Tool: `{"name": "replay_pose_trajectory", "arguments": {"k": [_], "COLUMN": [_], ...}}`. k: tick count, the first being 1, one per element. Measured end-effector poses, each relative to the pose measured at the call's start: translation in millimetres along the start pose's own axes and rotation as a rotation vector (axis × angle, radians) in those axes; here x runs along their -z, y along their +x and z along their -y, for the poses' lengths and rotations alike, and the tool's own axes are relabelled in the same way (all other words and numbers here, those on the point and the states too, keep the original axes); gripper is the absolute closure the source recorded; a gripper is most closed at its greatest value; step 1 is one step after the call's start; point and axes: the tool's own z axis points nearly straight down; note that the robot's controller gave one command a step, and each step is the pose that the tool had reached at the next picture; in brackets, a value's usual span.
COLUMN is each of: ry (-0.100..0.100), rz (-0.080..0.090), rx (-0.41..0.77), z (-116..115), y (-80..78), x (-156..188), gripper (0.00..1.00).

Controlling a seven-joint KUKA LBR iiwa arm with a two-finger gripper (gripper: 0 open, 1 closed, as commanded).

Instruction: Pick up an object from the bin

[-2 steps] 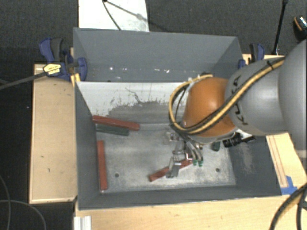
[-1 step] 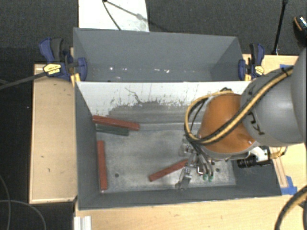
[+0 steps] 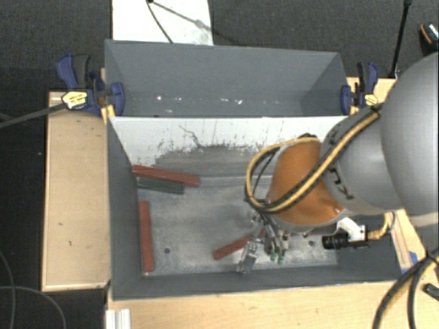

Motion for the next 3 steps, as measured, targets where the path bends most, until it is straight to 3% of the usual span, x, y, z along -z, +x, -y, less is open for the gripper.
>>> {"name": "replay_pose_trajectory", "arguments": {"k": [1, 2, 3], "ry": [0.0, 0.0, -0.003], "rz": [0.001, 0.001, 0.008], "rx": [-0.003, -0.006, -0.004], "z": [-0.2, -0.1, -1.0], "y": [-0.5, -0.1, -1.9], "x": [0.2, 0.3, 78.0], "gripper": [0.0, 1.0, 1.0]}}
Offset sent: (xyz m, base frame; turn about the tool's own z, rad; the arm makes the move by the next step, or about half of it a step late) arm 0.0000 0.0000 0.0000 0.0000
